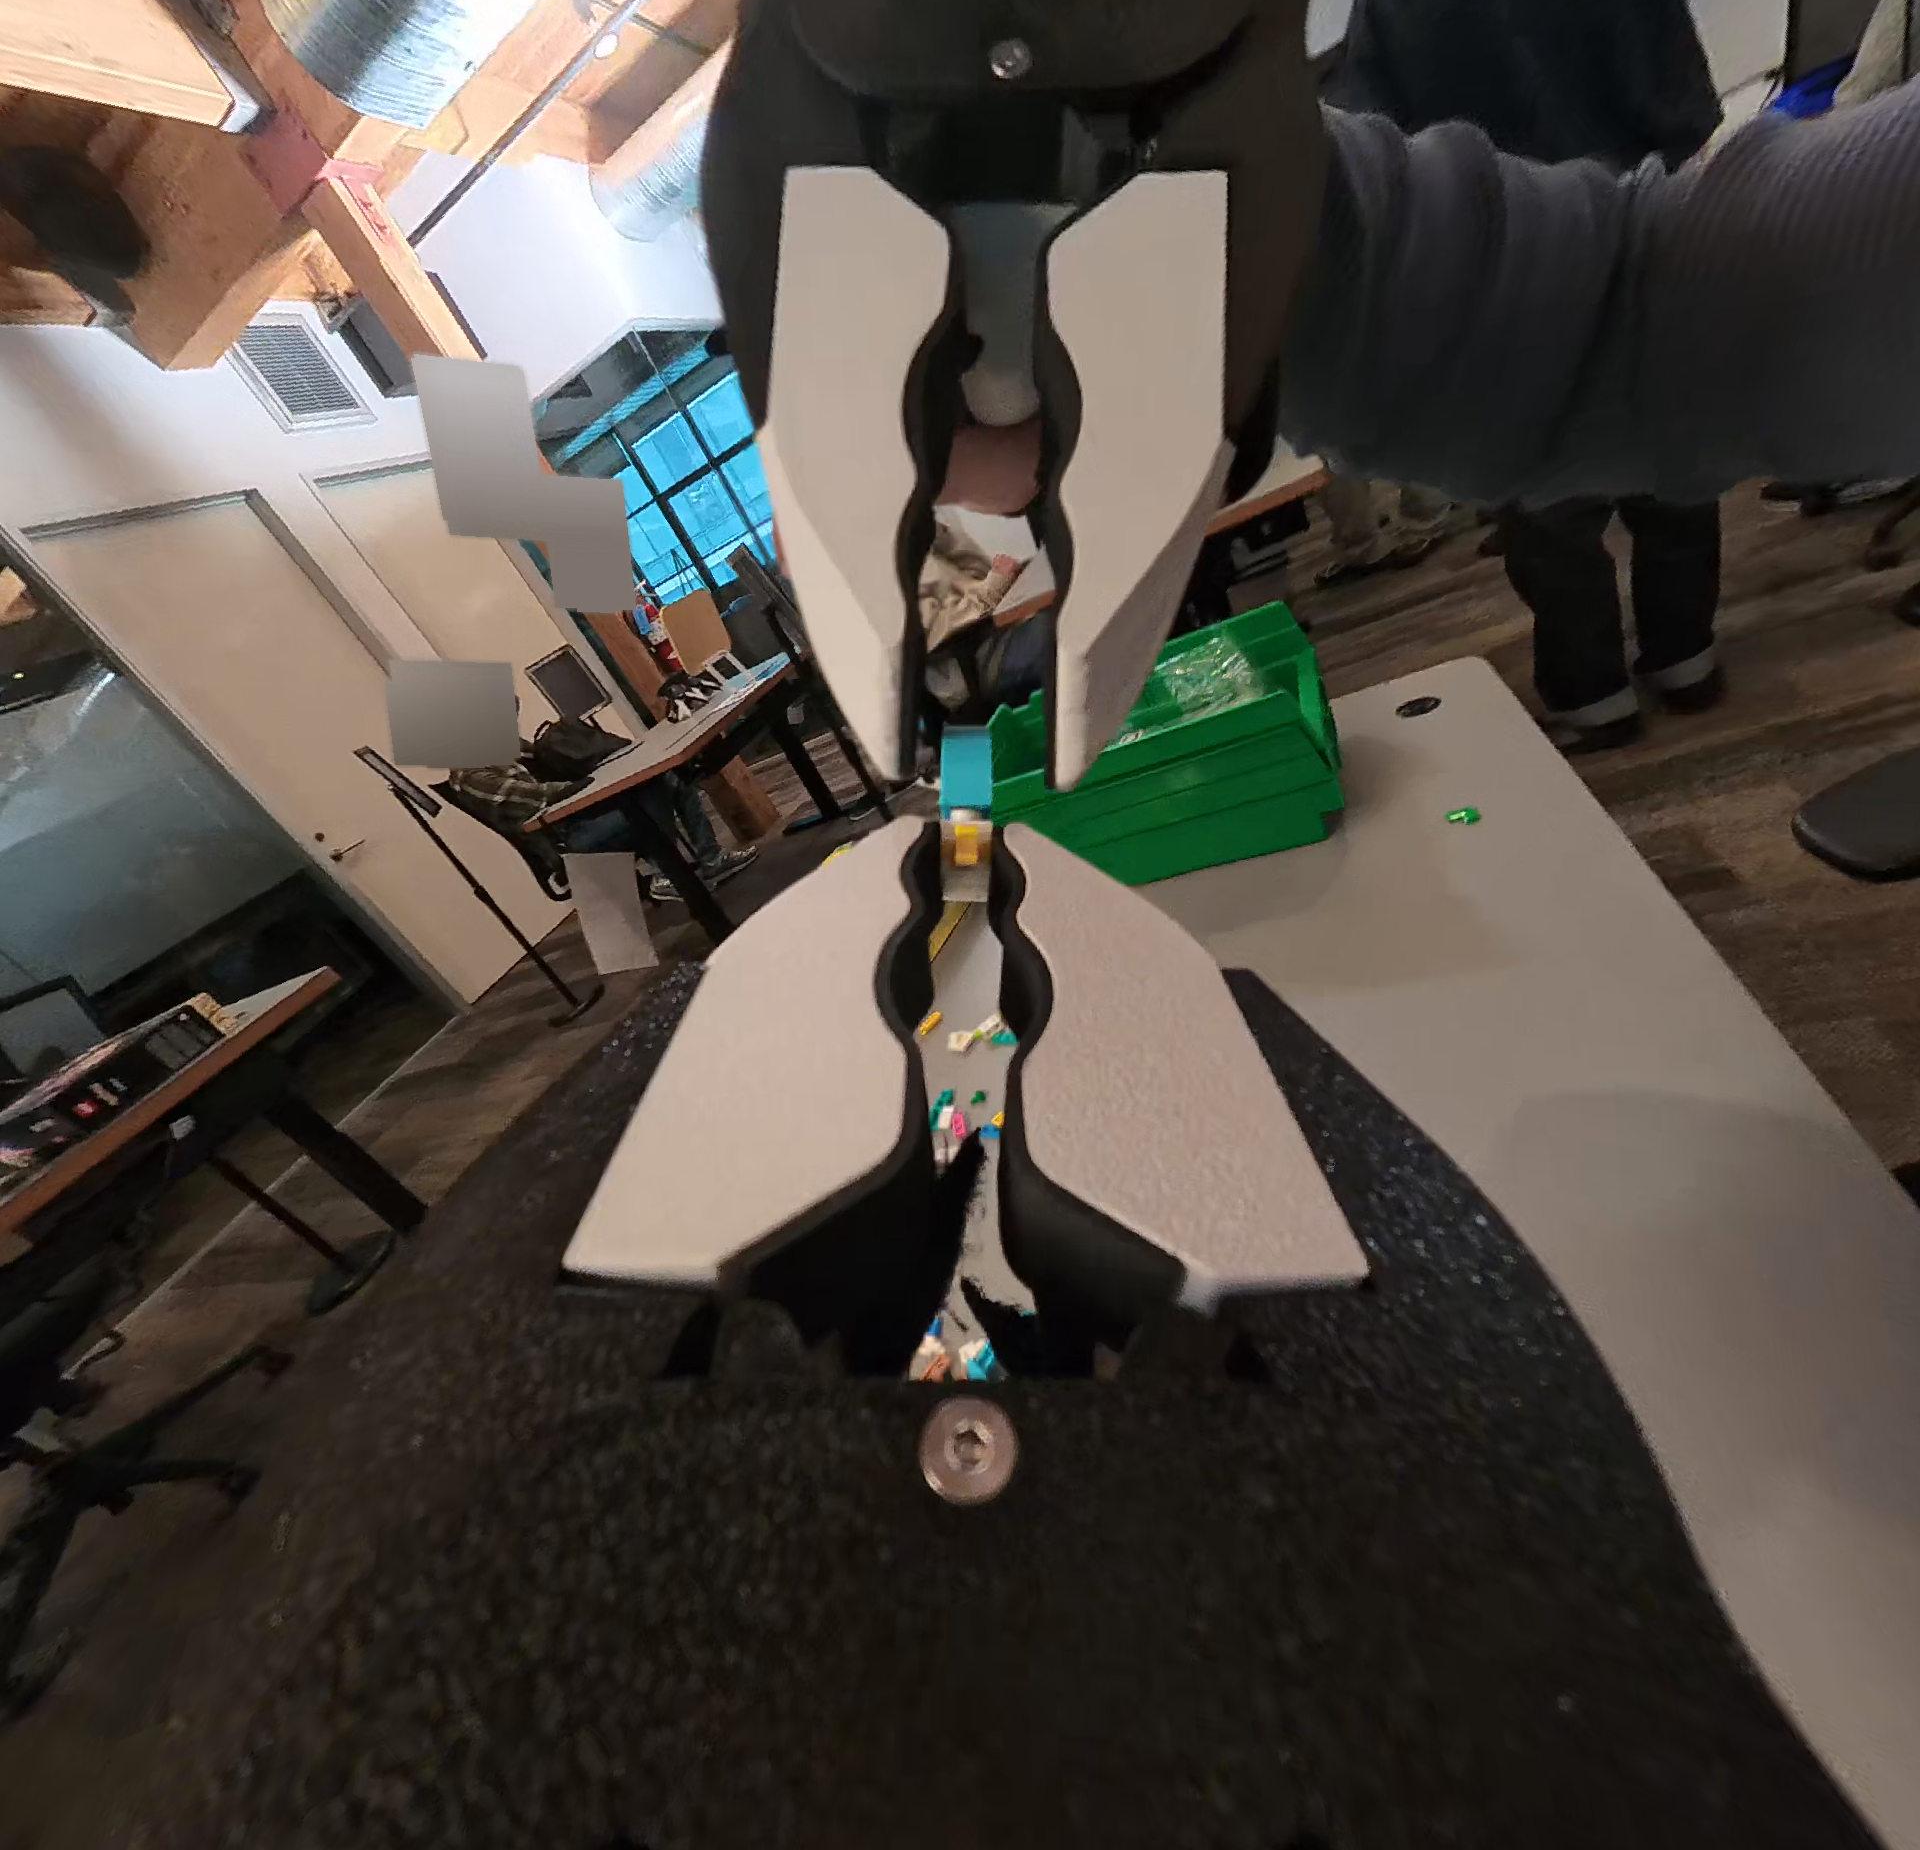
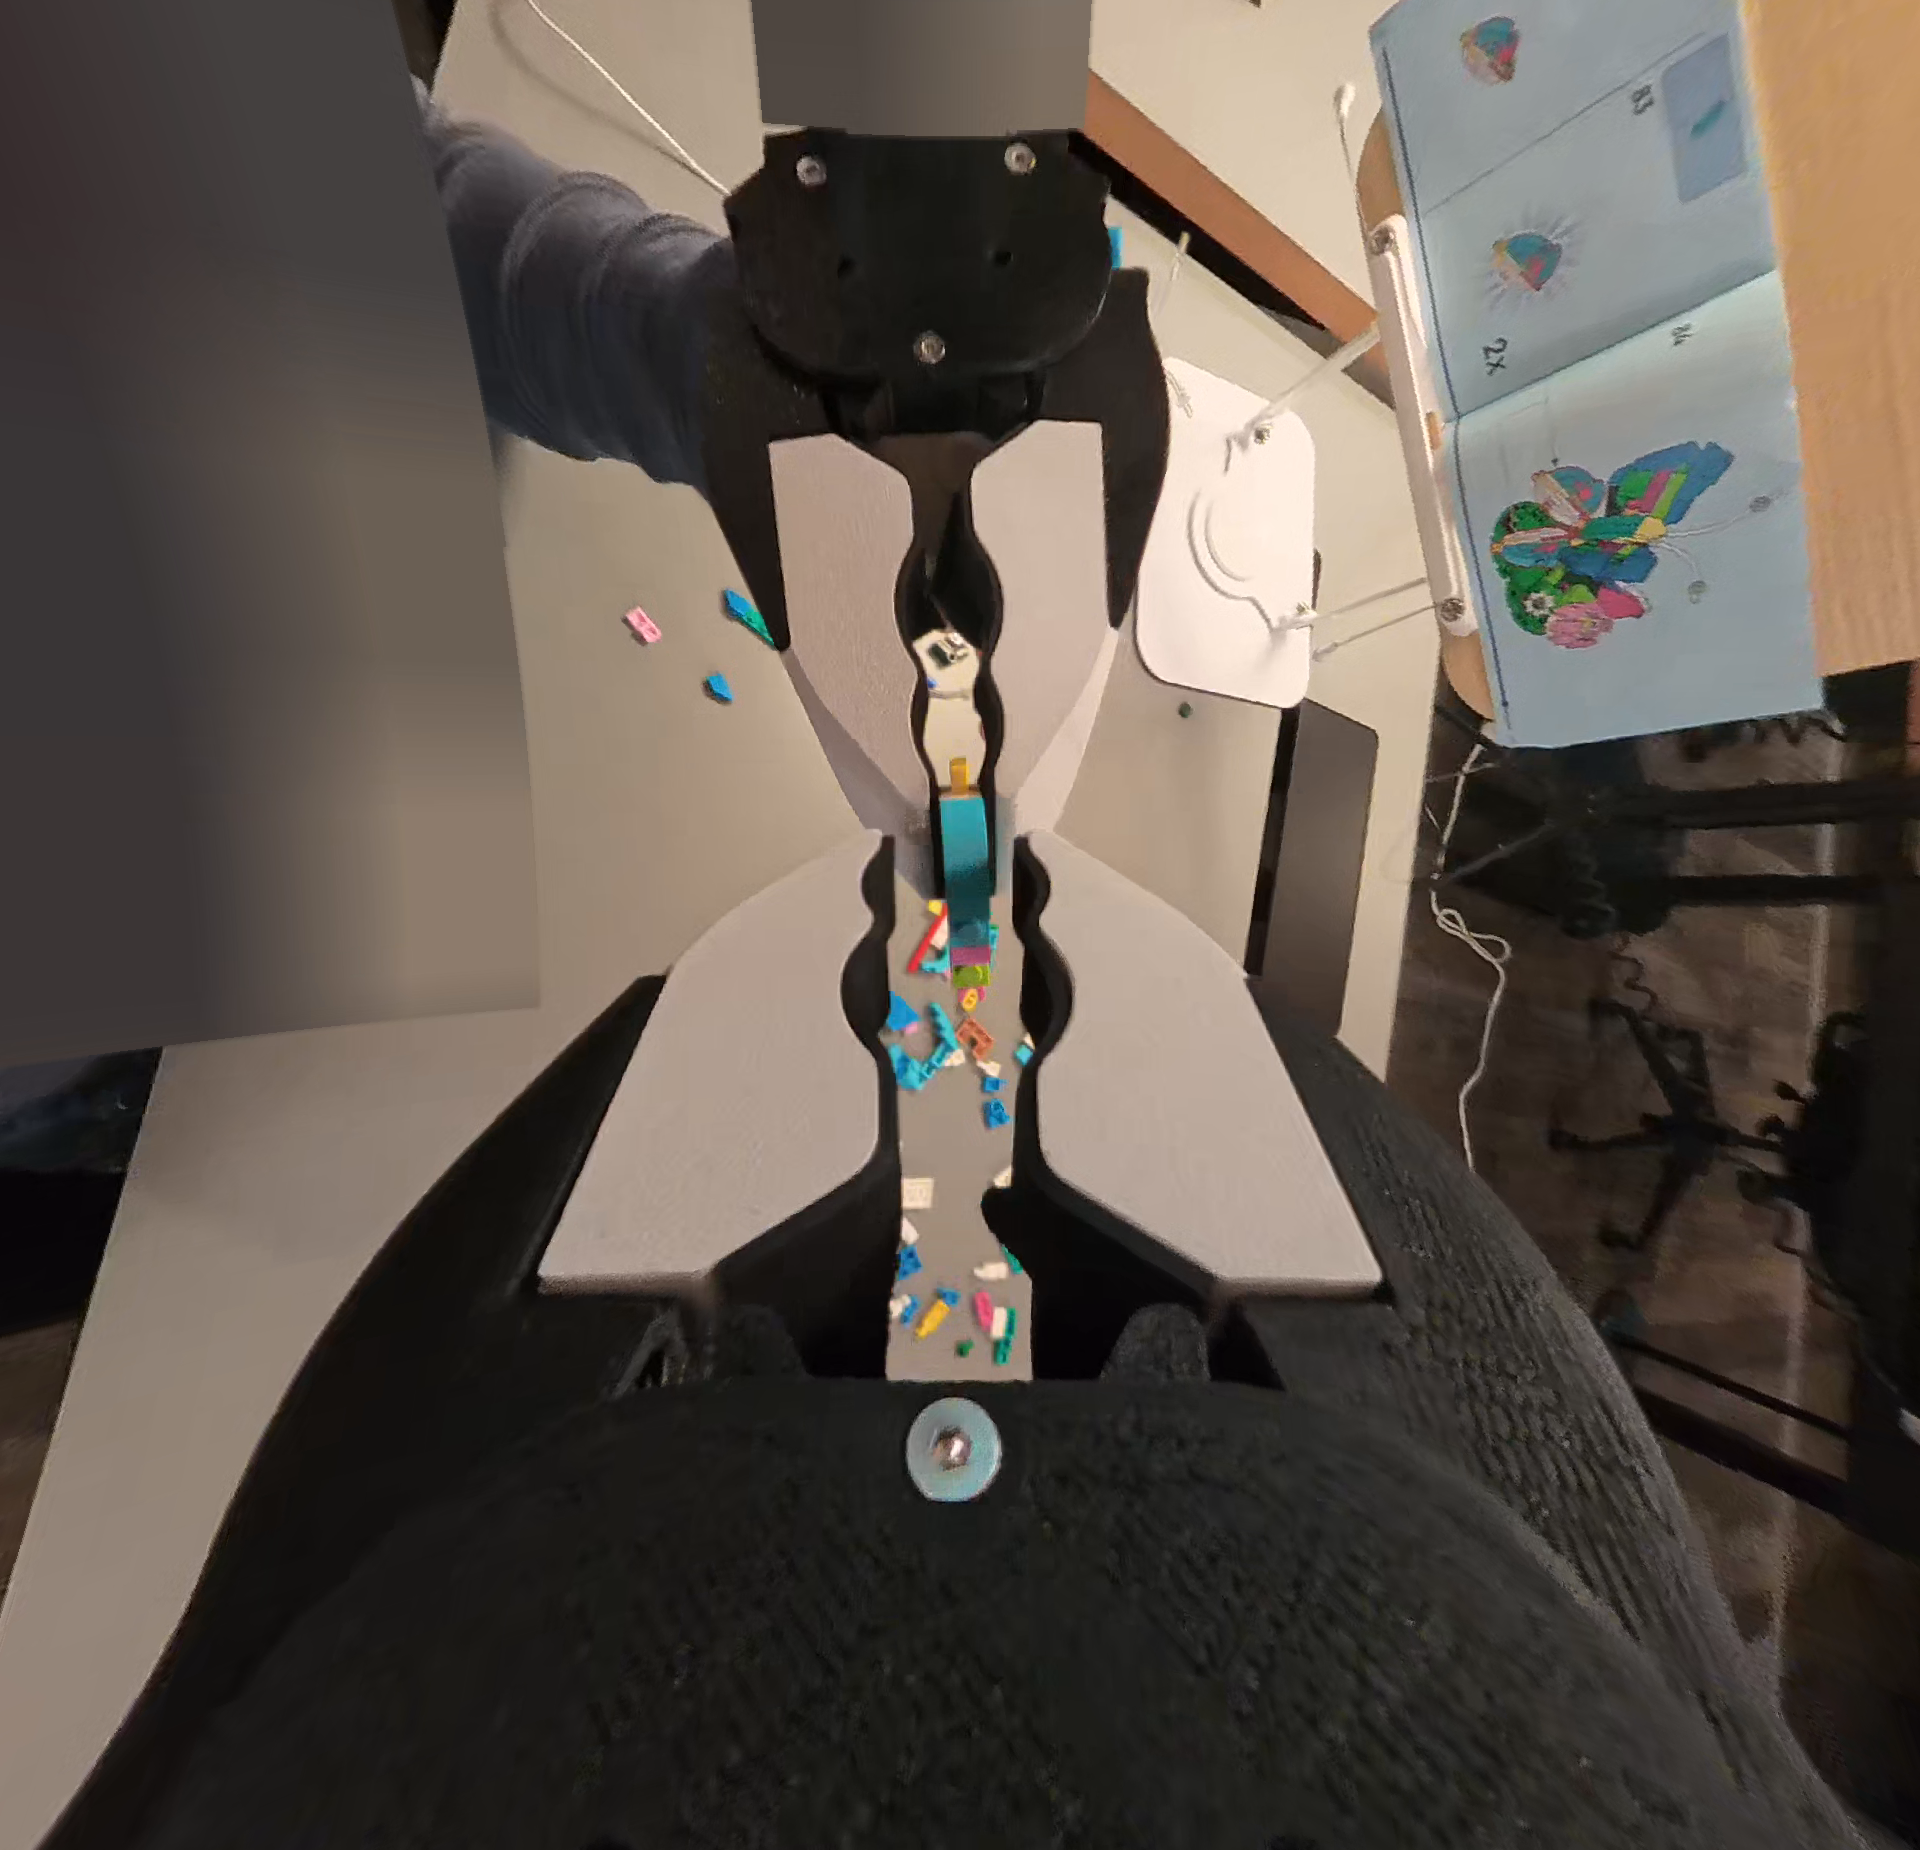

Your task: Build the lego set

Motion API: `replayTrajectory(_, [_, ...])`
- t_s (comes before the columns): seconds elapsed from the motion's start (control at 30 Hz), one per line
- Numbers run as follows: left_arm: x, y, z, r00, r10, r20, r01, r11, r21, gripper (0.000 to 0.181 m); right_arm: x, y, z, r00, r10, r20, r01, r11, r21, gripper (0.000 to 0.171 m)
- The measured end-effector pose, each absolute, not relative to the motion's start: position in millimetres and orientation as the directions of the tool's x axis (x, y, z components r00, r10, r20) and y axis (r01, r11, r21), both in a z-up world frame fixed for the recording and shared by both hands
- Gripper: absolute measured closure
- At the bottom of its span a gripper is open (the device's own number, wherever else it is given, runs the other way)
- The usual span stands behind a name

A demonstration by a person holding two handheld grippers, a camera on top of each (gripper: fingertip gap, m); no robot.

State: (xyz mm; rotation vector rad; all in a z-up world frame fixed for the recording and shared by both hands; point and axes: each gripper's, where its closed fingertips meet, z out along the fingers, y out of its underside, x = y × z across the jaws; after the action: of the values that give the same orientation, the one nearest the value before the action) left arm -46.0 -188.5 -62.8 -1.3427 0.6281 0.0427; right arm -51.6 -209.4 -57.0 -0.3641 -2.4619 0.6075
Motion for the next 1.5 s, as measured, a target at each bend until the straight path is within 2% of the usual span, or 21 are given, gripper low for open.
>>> replayTrajectory(0.27, [-51.0, -191.1, -63.9, 0.828, -0.298, -0.474, -0.420, 0.230, -0.878, 0.173, -54.2, -207.7, -52.0, -0.771, 0.362, 0.524, 0.079, 0.871, -0.485, 0.154])
replayTrajectory(0.4, [-51.4, -192.8, -63.4, 0.826, -0.302, -0.476, -0.422, 0.229, -0.877, 0.173, -52.4, -208.6, -51.6, -0.775, 0.352, 0.525, 0.072, 0.874, -0.480, 0.163])
replayTrajectory(0.6, [-49.4, -192.4, -65.0, 0.821, -0.315, -0.476, -0.422, 0.226, -0.878, 0.173, -52.1, -209.1, -54.5, -0.786, 0.339, 0.518, 0.075, 0.882, -0.465, 0.166])
replayTrajectory(0.8, [-45.9, -196.6, -53.8, 0.845, -0.334, -0.418, -0.326, 0.300, -0.897, 0.173, -51.4, -214.1, -42.7, -0.767, 0.422, 0.484, 0.071, 0.805, -0.589, 0.166])
replayTrajectory(0.9, [-48.0, -198.8, -48.3, 0.860, -0.315, -0.402, -0.300, 0.326, -0.897, 0.169, -52.3, -214.4, -36.7, -0.753, 0.471, 0.459, 0.062, 0.746, -0.663, 0.166])
replayTrajectory(1.0, [-49.3, -198.6, -46.8, 0.868, -0.316, -0.384, -0.281, 0.326, -0.903, 0.158, -51.9, -214.9, -29.4, -0.745, 0.504, 0.437, 0.045, 0.691, -0.721, 0.166])
replayTrajectory(1.07, [-50.8, -197.7, -45.6, 0.875, -0.319, -0.366, -0.258, 0.334, -0.907, 0.161, -51.1, -215.2, -25.9, -0.747, 0.520, 0.413, 0.043, 0.659, -0.751, 0.166])
replayTrajectory(1.23, [-46.7, -201.4, -40.5, 0.868, -0.366, -0.335, -0.183, 0.391, -0.902, 0.172, -49.9, -216.0, -22.0, -0.748, 0.531, 0.398, 0.031, 0.627, -0.779, 0.165])
replayTrajectory(1.37, [-45.2, -203.2, -37.9, 0.865, -0.399, -0.305, -0.127, 0.414, -0.901, 0.172, -49.4, -217.1, -20.3, -0.751, 0.533, 0.390, 0.028, 0.616, -0.787, 0.166])
replayTrajectory(1.47, [-46.1, -206.9, -32.8, 0.867, -0.401, -0.294, -0.094, 0.449, -0.889, 0.163, -49.1, -217.9, -22.3, -0.758, 0.532, 0.378, 0.036, 0.613, -0.789, 0.165])
replayTrajectory(1.5, [-46.7, -207.5, -32.7, 0.867, -0.402, -0.295, -0.095, 0.448, -0.889, 0.167, -49.5, -217.7, -22.8, -0.757, 0.533, 0.378, 0.037, 0.612, -0.790, 0.166])
